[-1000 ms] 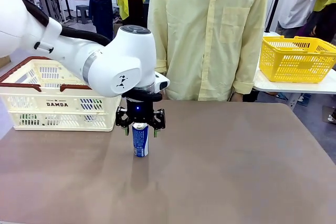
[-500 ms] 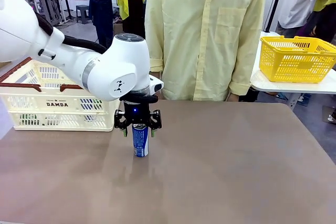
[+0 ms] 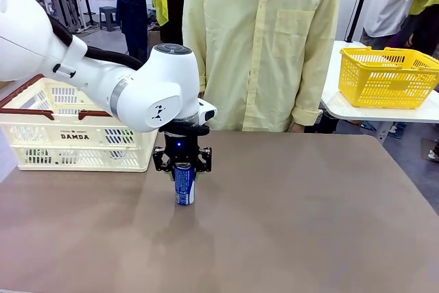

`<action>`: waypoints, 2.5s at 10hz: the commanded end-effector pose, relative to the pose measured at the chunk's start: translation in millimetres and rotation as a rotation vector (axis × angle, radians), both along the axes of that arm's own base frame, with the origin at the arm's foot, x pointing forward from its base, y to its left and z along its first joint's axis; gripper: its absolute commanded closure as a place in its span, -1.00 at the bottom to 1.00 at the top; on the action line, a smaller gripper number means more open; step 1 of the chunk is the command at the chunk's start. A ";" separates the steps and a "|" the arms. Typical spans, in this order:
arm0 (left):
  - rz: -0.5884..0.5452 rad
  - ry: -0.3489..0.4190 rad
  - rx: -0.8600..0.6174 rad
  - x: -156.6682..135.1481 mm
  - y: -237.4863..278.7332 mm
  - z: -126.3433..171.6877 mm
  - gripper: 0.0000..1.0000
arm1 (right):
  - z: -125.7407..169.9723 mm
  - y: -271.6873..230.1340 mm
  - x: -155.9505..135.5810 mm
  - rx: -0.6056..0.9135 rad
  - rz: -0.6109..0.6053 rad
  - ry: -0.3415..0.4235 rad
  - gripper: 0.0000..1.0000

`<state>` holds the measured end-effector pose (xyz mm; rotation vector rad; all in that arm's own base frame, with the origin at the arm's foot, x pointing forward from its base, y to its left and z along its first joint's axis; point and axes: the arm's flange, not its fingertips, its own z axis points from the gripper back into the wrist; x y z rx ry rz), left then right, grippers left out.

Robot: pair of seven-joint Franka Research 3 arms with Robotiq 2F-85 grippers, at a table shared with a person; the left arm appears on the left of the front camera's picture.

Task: Place the drinks into the Shopping basket.
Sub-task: Pick up one drink and place it into the Shopping basket.

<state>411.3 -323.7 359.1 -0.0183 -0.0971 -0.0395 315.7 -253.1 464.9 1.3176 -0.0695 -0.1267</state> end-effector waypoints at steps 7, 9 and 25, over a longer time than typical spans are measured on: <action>0.053 -0.068 -0.074 11.9 55.2 101.1 1.00 | 5.1 0.1 -1.9 -0.007 0.007 0.017 -1.00; 0.143 -0.230 -0.068 40.2 112.9 179.1 1.00 | 5.1 0.1 -1.9 -0.007 0.007 0.017 -1.00; 0.481 -0.269 -0.123 176.6 297.0 139.8 1.00 | 5.1 0.1 -1.9 -0.007 0.007 0.017 -1.00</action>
